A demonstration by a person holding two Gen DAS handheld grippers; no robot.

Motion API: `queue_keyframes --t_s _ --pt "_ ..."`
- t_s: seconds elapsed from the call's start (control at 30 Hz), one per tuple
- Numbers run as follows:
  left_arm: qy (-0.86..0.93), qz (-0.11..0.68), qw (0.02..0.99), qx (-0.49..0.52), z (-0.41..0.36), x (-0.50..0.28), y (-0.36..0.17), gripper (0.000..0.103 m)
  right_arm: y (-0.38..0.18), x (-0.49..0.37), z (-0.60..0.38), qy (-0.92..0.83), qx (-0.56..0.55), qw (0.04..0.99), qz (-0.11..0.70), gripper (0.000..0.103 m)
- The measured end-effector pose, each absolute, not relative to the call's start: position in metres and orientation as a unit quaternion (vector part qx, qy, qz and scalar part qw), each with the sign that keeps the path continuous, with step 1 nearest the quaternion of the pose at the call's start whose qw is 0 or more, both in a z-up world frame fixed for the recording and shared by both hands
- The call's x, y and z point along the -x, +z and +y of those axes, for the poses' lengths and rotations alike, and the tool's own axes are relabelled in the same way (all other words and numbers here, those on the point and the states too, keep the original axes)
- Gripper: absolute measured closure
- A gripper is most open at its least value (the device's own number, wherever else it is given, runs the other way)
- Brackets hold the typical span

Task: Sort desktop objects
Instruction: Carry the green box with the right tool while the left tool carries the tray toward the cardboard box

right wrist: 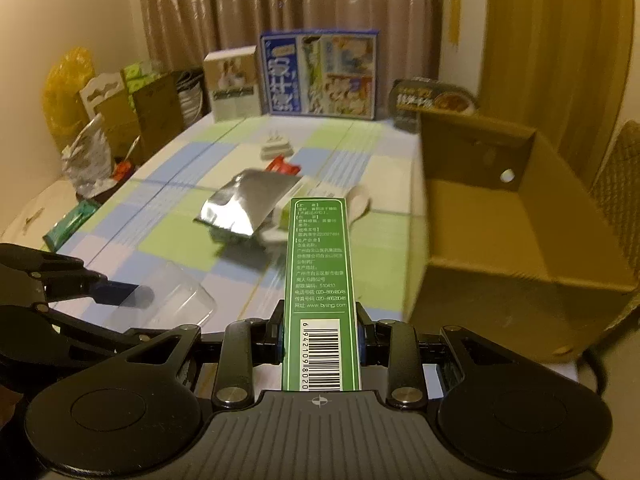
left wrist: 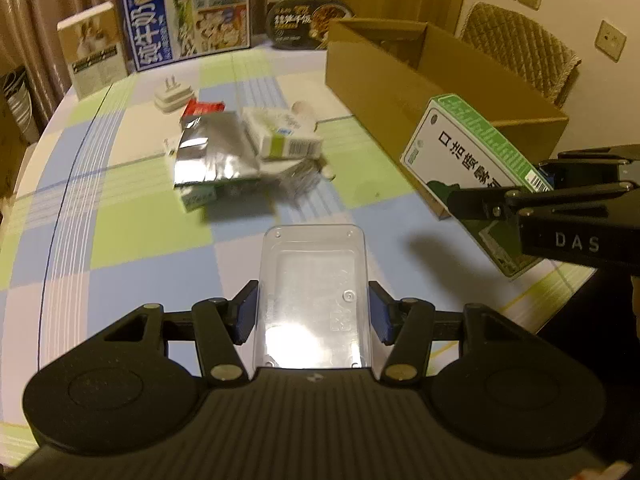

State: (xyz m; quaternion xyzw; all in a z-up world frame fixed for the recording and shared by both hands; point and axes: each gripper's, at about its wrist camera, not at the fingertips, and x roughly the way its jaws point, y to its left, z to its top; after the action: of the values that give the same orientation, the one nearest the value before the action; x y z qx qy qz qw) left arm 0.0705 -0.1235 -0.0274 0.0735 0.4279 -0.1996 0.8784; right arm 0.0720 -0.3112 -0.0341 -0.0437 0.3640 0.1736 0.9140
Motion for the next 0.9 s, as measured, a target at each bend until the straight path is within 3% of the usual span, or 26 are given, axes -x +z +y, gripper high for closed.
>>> queue_keyframes --t_s 0.9 --pt "-0.288 0.365 0.883 -0.065 -0.239 -0.119 0.048 0.052 0.043 -0.110 -0.446 0.058 0.019 0.947 0.317 0.075"
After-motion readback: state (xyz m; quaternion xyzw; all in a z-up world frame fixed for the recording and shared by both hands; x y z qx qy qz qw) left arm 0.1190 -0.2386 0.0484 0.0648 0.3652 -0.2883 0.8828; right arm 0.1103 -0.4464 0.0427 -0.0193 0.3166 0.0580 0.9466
